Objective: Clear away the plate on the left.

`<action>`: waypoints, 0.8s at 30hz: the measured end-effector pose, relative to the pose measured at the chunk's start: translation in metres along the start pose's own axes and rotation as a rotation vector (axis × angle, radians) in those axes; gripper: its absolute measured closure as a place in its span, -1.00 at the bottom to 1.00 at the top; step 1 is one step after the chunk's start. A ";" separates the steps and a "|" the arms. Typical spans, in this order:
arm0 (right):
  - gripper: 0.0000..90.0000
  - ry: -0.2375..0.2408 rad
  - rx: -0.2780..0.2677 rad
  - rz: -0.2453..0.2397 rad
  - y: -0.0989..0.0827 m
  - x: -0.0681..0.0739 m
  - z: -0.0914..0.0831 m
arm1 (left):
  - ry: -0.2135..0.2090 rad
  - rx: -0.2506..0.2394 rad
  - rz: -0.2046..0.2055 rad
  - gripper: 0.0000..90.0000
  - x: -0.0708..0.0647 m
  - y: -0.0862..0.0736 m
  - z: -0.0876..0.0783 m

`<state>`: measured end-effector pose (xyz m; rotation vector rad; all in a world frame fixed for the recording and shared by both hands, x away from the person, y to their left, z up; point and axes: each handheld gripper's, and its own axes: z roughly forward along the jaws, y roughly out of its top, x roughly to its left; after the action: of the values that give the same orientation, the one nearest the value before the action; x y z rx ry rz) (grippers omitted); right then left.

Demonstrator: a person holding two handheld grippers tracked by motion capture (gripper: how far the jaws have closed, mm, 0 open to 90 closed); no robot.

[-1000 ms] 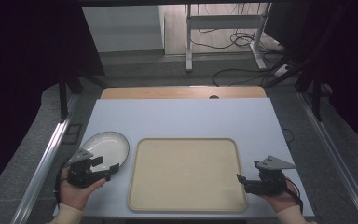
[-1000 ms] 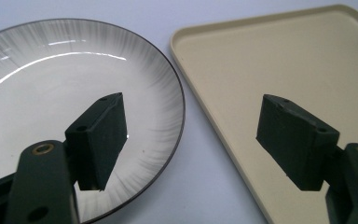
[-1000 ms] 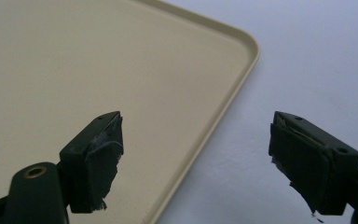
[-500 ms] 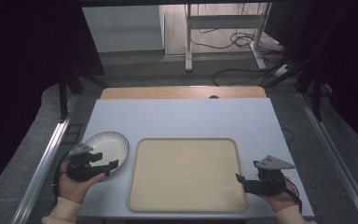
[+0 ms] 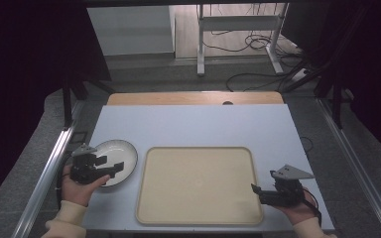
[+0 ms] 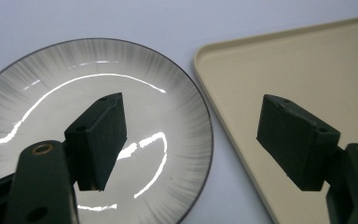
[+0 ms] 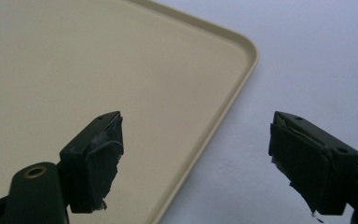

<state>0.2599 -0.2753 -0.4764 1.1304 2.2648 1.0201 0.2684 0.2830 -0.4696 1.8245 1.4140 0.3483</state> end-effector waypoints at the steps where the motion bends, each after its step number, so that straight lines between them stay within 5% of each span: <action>1: -0.59 0.000 0.000 0.000 0.000 0.000 0.000 | 0.003 -0.004 -0.005 -0.47 0.002 0.001 0.001; 24: -0.59 -0.003 0.012 0.006 -0.002 -0.001 0.001 | 0.119 0.018 -0.071 -0.40 0.049 0.012 0.014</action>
<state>0.2606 -0.2768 -0.4783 1.1432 2.2698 1.0077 0.3026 0.3206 -0.4819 1.7878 1.5639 0.4145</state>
